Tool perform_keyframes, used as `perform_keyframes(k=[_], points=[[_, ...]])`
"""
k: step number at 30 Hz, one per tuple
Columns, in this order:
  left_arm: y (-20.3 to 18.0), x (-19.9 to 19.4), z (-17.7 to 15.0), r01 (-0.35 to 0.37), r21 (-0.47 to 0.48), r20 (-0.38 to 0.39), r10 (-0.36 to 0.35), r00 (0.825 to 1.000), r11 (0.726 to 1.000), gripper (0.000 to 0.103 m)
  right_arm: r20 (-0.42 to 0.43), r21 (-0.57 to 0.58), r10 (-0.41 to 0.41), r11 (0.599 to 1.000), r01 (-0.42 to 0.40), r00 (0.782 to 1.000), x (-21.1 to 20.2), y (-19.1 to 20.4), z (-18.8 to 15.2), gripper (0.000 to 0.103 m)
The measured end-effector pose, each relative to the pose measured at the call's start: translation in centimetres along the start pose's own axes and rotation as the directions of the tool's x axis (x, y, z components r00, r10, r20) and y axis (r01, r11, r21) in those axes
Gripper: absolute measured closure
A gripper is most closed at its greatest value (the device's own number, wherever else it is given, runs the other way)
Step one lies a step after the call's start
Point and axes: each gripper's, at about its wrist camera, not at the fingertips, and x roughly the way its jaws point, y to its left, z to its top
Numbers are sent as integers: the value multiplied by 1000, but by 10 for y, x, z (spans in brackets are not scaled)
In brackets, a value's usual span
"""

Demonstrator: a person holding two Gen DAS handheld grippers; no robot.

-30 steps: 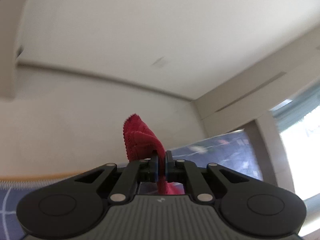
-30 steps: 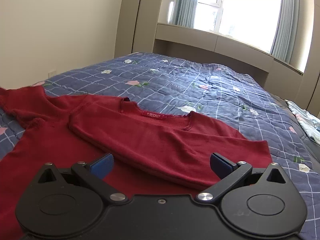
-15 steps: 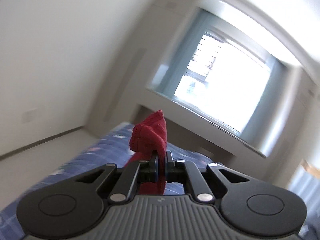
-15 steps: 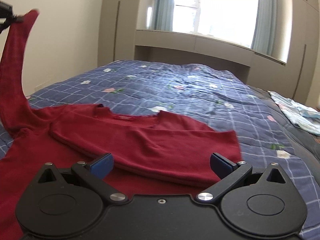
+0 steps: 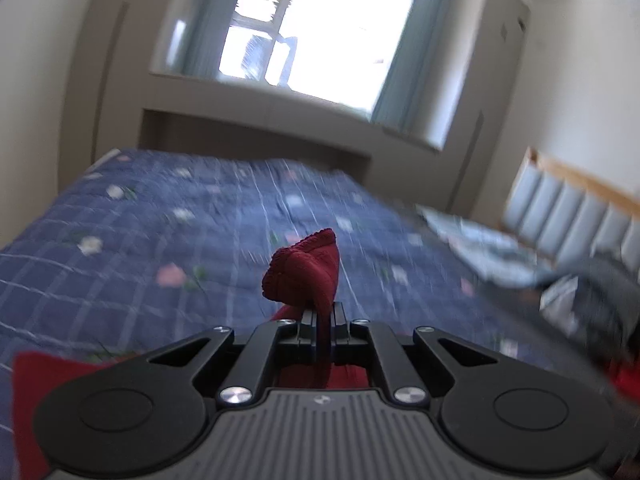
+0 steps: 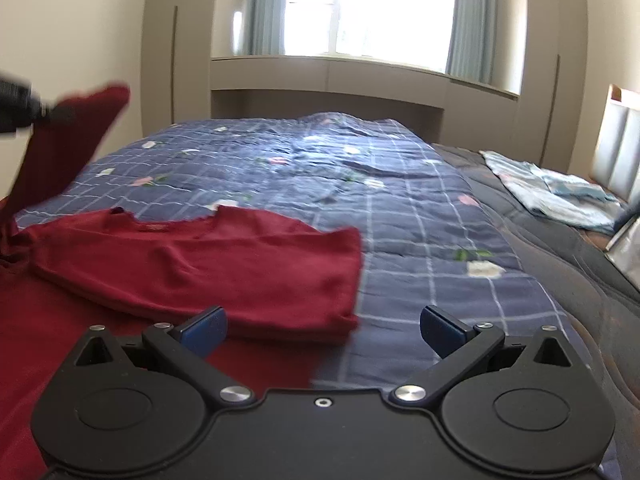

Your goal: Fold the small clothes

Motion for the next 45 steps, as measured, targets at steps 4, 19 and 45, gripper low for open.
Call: perform_keyframes(k=[4,19,45], points=[[-33,17,-41,5,56,-74,-1,997,998,97,-20,13,-7,1000,7,1000,2,-15,-7,0],[-30,-7,-60,33,-25,-228,-38,973,999,17,-6,3,61,998,-61,998,11,-6,5,0],[245,-41,-31,-245,-475,-280,118,953,845,19,-149,101,367,929,-355,918,116,61,54,46]])
